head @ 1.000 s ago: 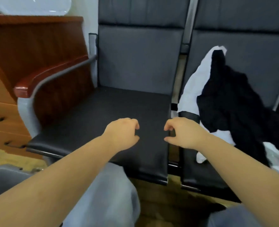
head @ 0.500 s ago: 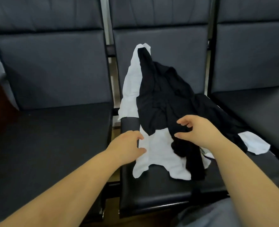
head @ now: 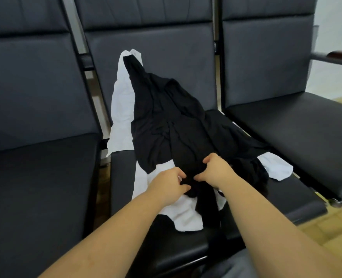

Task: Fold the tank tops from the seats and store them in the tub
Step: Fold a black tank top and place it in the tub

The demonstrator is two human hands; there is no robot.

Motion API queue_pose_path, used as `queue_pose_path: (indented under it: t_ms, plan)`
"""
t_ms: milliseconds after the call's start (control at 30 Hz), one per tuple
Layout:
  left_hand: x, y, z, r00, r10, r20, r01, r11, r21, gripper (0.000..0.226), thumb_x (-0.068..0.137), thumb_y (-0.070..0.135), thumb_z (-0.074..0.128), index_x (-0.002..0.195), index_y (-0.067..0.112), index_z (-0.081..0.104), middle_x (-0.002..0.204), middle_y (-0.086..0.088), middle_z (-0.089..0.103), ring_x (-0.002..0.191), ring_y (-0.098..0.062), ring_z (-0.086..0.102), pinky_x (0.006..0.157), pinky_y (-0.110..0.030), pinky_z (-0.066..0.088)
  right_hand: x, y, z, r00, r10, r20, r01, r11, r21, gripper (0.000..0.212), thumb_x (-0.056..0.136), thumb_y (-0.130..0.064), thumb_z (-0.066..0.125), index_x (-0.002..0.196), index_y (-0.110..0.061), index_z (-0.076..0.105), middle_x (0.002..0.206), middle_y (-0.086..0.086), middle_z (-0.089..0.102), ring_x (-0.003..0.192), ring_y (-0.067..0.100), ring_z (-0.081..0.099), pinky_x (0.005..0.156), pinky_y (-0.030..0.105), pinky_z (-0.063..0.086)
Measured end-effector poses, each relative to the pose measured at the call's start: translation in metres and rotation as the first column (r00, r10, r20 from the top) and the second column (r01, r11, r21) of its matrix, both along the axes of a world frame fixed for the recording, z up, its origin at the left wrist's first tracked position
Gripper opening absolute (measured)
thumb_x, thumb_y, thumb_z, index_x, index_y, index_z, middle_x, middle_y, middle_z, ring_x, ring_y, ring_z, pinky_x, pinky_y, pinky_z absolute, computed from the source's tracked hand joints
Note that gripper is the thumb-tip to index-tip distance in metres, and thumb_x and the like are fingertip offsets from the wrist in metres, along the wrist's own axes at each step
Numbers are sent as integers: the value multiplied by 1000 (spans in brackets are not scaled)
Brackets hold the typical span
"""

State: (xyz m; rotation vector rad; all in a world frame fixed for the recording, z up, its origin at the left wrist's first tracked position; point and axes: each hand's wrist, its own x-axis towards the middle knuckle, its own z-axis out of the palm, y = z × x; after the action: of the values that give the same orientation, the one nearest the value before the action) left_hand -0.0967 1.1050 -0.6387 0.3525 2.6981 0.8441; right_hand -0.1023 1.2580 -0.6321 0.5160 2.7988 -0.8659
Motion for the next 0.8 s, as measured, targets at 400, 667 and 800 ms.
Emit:
queue_pose_path:
  t_ms: [400,667,800]
  plan:
    - [2,-38,28,925,-41,377,-265,642,719,18,99,20,49,101,11,65,105,-3,69,106,-14,61,97,-29,48,-7,-12,4,995,-100,9,93,885,-457,24,93,-31,61,77,-12,61,86,12,66,79,24,62,84,38,54]
    - [13,-56,69,886,-69,459,-435,218,874,47,104,35,27,143,12,42,135,-6,59,124,-20,56,105,-38,43,1,-48,32,944,-233,234,262,95,-960,79,89,-56,55,144,-3,35,131,20,53,110,33,57,83,40,50]
    - [31,-61,74,854,-82,514,-498,157,853,41,105,28,30,130,9,55,120,-12,68,105,-23,68,82,-31,58,-2,-66,33,912,-324,251,217,-136,-967,49,82,-40,73,114,-4,62,125,15,60,109,28,60,93,40,53]
